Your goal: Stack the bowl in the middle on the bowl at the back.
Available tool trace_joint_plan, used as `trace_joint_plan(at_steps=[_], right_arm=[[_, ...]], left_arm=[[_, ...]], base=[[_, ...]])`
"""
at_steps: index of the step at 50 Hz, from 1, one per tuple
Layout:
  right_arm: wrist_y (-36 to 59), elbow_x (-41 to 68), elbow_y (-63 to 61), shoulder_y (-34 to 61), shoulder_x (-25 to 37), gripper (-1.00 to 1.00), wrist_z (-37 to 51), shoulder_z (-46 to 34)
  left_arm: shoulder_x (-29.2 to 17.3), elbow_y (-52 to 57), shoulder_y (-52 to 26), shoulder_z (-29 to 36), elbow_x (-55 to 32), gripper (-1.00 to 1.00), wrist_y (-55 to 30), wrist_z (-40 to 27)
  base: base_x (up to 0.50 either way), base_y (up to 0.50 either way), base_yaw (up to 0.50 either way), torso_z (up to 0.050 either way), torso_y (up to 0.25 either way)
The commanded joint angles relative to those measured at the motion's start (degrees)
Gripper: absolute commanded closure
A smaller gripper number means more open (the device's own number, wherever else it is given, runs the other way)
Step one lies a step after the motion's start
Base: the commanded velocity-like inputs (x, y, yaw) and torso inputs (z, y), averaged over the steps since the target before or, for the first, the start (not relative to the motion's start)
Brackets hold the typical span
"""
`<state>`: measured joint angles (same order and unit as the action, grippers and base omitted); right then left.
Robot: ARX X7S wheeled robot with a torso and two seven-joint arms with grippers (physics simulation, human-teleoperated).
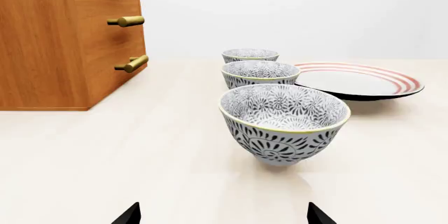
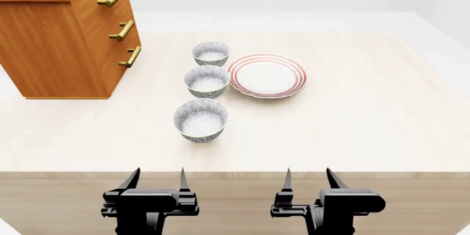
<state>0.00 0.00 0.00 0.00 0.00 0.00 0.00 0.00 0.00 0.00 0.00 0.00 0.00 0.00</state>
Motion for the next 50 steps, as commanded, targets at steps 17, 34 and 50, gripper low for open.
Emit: trace_joint_plan(at_steps=[17,34,50], right_arm=[[3.1,1.0,-0.8,0.2,3.3,-1.00,6.3,-4.6],[11.1,0.9,-0.9,4.0,4.7,-1.00,8.2,-6.3],[36.6,6.9,-16.8,11.5,8.1,-1.00,7.1,-5.3]], left_arm=[[-3.1,-0.8,-1.4,3.2,-3.0,-1.00,-2.4,-4.5],[-5.1,0.2,-3.0,5.4,-5.7,-1.00,-2.3,-3.5],[-8.0,6.2,-17.1,7.4,-10.6,-1.00,-23.5,-1.4]], base=[[0.00,0.12,0.00,0.000,0.000],[0.00,0.42,0.00,0.011,0.000],[0.00,0.00,0.00,0.050,0.000]])
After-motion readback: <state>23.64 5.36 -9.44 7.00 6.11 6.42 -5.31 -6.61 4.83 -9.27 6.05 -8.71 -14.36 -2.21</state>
